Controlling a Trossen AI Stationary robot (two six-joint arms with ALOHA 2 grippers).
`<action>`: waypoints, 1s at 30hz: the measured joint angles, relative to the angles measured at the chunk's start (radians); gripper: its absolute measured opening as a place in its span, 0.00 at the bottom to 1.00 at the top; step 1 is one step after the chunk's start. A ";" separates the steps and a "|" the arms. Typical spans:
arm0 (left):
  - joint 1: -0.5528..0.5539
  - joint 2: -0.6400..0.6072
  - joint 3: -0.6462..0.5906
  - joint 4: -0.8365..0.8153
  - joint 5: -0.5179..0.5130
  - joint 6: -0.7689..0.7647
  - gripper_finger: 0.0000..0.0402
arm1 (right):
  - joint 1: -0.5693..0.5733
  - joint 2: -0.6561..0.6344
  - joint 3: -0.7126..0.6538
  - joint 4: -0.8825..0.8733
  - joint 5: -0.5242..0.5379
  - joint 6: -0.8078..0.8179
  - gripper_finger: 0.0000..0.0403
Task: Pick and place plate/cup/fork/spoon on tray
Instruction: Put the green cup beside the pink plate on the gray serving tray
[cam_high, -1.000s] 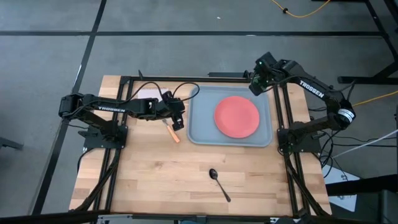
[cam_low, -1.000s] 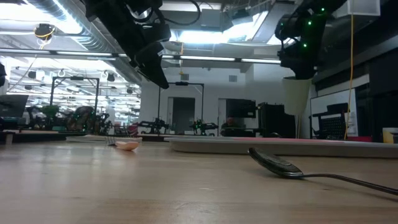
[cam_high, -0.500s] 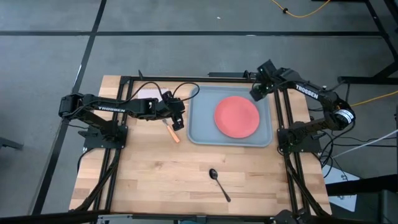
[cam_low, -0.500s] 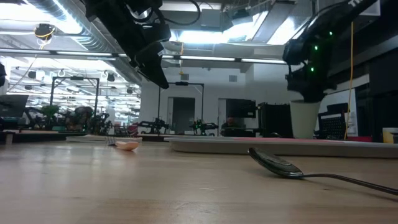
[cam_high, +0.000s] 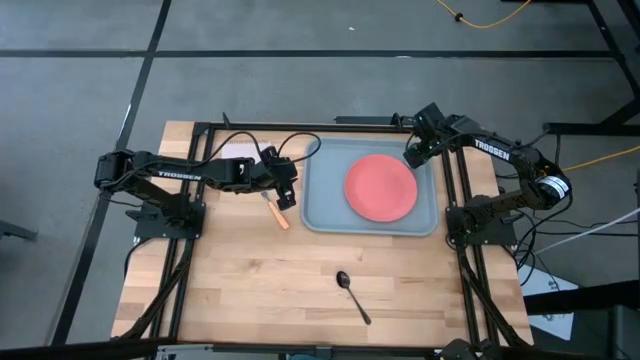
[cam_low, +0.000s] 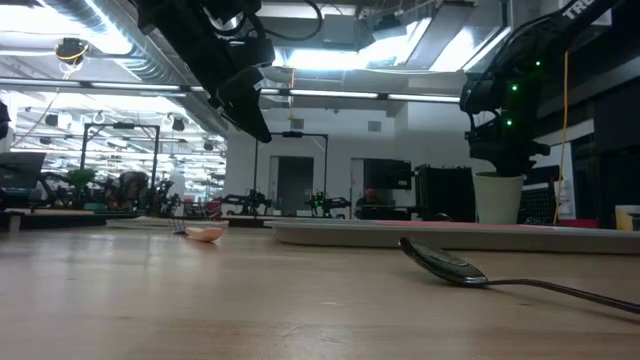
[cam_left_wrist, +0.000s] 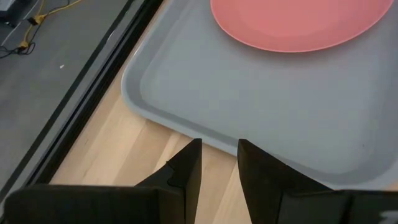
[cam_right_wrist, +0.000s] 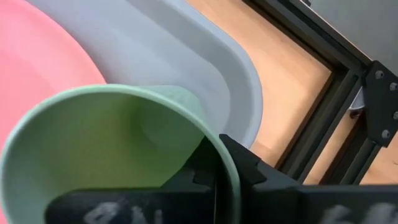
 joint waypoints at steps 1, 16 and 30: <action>0.000 0.000 0.000 0.000 0.000 0.000 0.24 | 0.000 0.000 0.000 0.000 0.000 0.001 0.05; 0.000 0.000 0.000 0.000 0.000 0.000 0.24 | 0.000 0.000 0.000 0.000 0.000 0.000 0.06; 0.000 0.000 0.000 0.000 0.003 -0.001 0.24 | 0.012 0.000 0.000 -0.011 0.051 0.024 0.06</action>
